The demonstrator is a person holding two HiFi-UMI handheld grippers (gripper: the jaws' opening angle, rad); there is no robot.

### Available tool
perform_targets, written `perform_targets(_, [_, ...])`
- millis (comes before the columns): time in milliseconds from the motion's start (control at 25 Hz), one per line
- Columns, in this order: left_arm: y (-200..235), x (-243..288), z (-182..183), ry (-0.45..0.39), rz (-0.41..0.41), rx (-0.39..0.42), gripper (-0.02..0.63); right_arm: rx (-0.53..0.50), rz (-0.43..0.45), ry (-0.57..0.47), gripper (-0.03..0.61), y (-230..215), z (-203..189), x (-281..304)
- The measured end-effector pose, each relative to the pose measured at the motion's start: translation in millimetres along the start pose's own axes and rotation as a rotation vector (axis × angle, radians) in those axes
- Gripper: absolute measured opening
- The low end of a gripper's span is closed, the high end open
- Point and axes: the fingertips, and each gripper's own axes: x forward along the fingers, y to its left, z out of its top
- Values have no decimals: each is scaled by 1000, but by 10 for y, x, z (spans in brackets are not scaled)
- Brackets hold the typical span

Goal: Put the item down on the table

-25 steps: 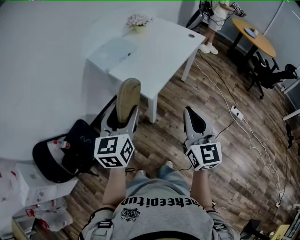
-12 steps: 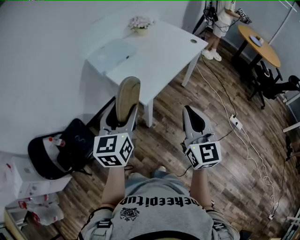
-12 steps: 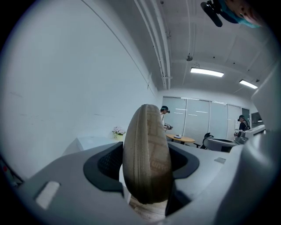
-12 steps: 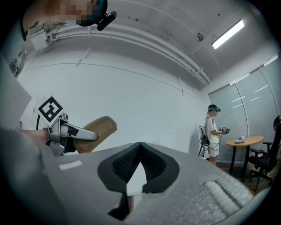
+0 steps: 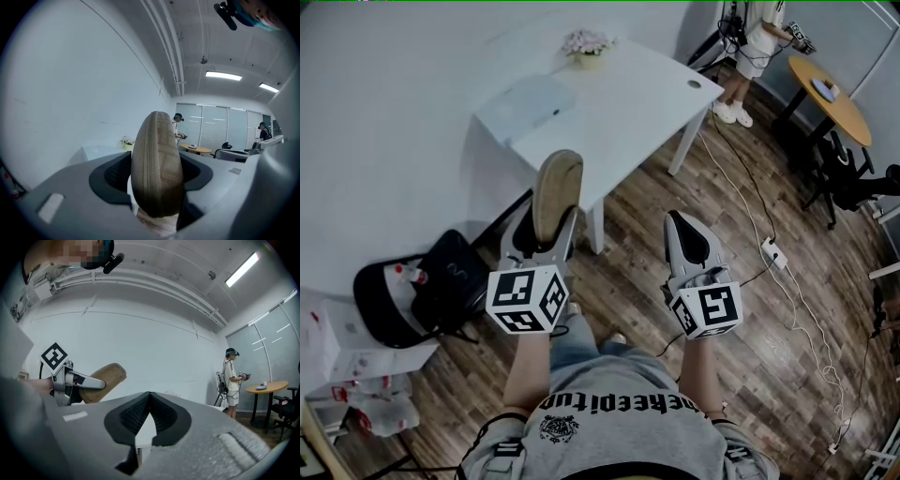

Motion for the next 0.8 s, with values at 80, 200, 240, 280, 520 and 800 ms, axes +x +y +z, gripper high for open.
perform_targets(80, [10,41,2,2,0,-1,296,6,0,1,0,-27,-11,46])
perform_targets(200, [63,140,4,7,-4,1,296,11,-5,-1,0,-64,-26,158])
perform_targets(240, [88,183,9,7,-6,2,296,12,-7,-1,0,-80,-33,204])
perform_targets(280, [115,229,16,7,-7,2,296,13,-9,-1,0,-94,-42,252])
perform_targets(520, [276,569,70,12,-26,11,295,14,-33,1,0,-197,-81,572])
perform_targets(800, [505,1007,193,21,-61,23,295,22,-61,-1,0,-312,-95,1034])
